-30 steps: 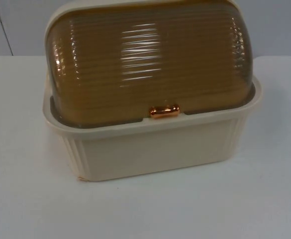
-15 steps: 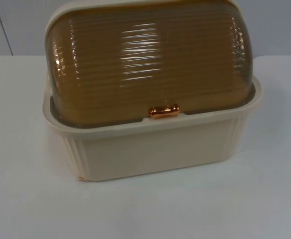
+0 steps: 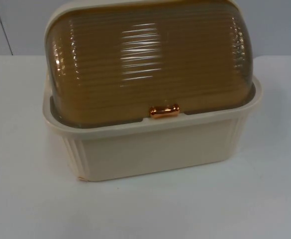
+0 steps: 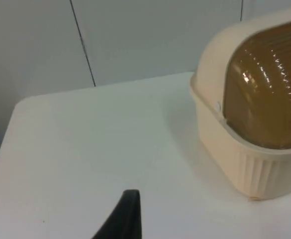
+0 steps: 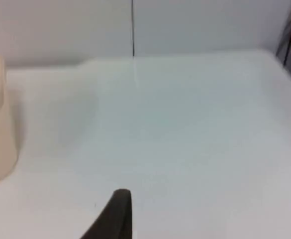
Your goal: Open the box lid with the left hand, place the block into the box with the right hand, then close the box lid with the left hand.
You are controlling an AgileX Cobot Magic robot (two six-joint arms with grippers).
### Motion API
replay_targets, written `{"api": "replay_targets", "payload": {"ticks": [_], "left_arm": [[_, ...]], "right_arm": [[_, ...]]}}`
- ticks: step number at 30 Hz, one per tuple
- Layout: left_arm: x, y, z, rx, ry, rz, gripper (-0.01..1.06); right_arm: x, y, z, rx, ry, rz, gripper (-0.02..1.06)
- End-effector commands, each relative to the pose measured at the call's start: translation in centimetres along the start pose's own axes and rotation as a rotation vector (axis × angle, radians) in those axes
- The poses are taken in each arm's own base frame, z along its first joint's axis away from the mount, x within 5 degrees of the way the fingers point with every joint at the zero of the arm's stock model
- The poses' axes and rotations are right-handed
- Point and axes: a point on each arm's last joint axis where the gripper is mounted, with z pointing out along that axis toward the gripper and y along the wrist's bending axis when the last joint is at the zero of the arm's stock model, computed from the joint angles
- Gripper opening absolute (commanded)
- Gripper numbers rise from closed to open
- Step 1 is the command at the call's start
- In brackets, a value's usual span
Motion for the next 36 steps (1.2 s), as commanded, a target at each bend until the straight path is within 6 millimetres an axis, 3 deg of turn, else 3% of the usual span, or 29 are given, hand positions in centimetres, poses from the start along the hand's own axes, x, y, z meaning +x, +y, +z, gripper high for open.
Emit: {"api": "replay_targets", "payload": {"ticks": [1,5,17,24,36], "left_arm": [[0.1,0.2,0.1,-0.025,0.008,0.002,1.04],[0.2,0.3,0.1,-0.039,0.010,0.009,1.04],[0.5,0.4,0.3,-0.047,0.039,0.013,1.04],[3.6,0.4,4.2,-0.033,0.157,-0.023,1.04],[3.6,0.6,4.1,-0.052,0.155,-0.034,1.04]], "right_arm": [[0.9,0.6,1.9,-0.031,0.017,-0.002,1.00],[2.1,1.2,3.8,-0.054,0.054,-0.008,1.00],[2.2,1.3,3.8,-0.067,0.059,-0.015,1.00],[2.2,1.3,3.8,-0.067,0.059,-0.015,1.00],[2.2,1.3,3.8,-0.069,0.059,-0.014,1.00]]}}
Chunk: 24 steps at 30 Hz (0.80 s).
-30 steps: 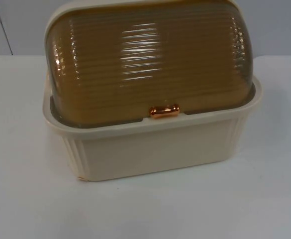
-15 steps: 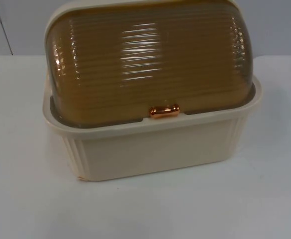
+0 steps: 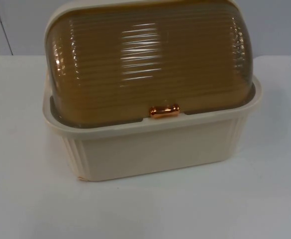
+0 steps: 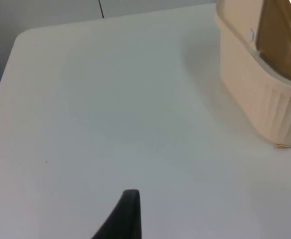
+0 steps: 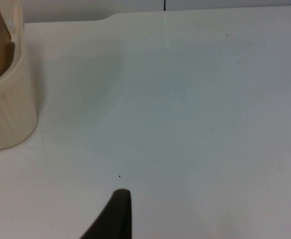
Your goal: Open the box lid with the left hand, place the block into the box with the right hand, then close the box lid with the left hand.
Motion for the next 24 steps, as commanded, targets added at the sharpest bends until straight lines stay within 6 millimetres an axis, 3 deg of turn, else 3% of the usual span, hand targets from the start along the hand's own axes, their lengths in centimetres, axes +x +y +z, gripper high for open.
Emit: {"api": "replay_targets", "payload": {"ticks": [1,24], "left_arm": [[-0.03,0.01,0.05,-0.004,-0.010,-0.011,1.04],[-0.04,-0.15,0.05,0.013,-0.012,-0.015,1.04]], "right_arm": [[-0.06,0.04,0.01,-0.006,-0.013,-0.006,1.00],[-0.06,0.04,0.01,-0.006,-0.013,0.008,1.00]]}}
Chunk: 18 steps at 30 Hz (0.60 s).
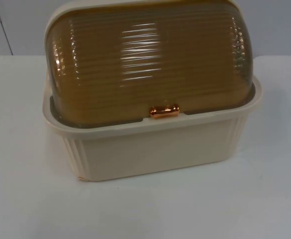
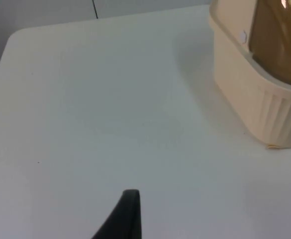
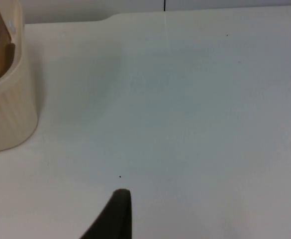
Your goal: Open the box lid with the left hand, place the block into the box with the right hand, then close the box lid with the left hand.
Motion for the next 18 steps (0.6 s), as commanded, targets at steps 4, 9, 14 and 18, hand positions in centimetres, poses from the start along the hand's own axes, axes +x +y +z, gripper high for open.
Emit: {"api": "replay_targets", "payload": {"ticks": [4,9,14,18], "left_arm": [[-0.01,0.03,0.05,-0.006,-0.009,-0.003,1.04],[-0.01,0.04,0.05,-0.008,-0.008,-0.002,1.04],[-0.01,0.04,0.05,-0.008,-0.008,-0.002,1.04],[0.08,0.07,0.13,-0.011,-0.003,0.000,1.04]], "right_arm": [[-0.06,0.04,0.01,-0.007,-0.013,0.004,1.00],[-0.06,0.04,0.01,-0.007,-0.013,0.004,1.00],[-0.06,0.04,0.01,-0.007,-0.013,0.004,1.00],[-0.06,0.04,0.01,-0.007,-0.013,0.004,1.00]]}}
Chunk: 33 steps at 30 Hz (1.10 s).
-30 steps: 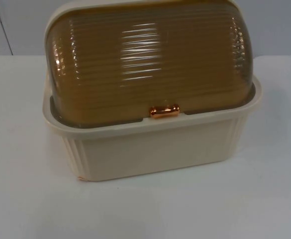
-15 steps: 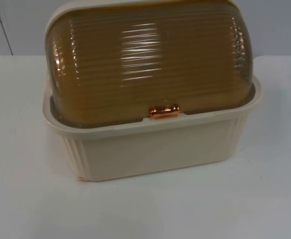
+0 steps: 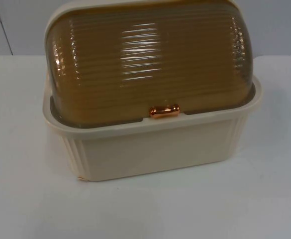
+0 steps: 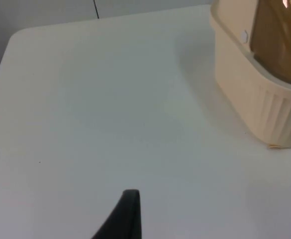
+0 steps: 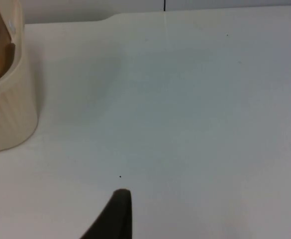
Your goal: Open the box lid with the left hand, place the block into the box with the right hand, then close the box lid with the left hand.
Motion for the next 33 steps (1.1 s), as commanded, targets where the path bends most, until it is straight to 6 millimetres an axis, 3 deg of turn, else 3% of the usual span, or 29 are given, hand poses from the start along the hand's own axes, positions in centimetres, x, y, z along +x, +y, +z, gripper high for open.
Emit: {"api": "replay_targets", "payload": {"ticks": [1,33], "left_arm": [[0.08,0.06,0.13,-0.010,-0.003,-0.007,1.04],[0.08,0.11,0.13,-0.015,-0.002,0.023,1.04]], "right_arm": [[-0.06,0.04,0.01,-0.007,-0.013,0.004,1.00],[-0.06,0.04,0.01,-0.007,-0.013,0.004,1.00]]}}
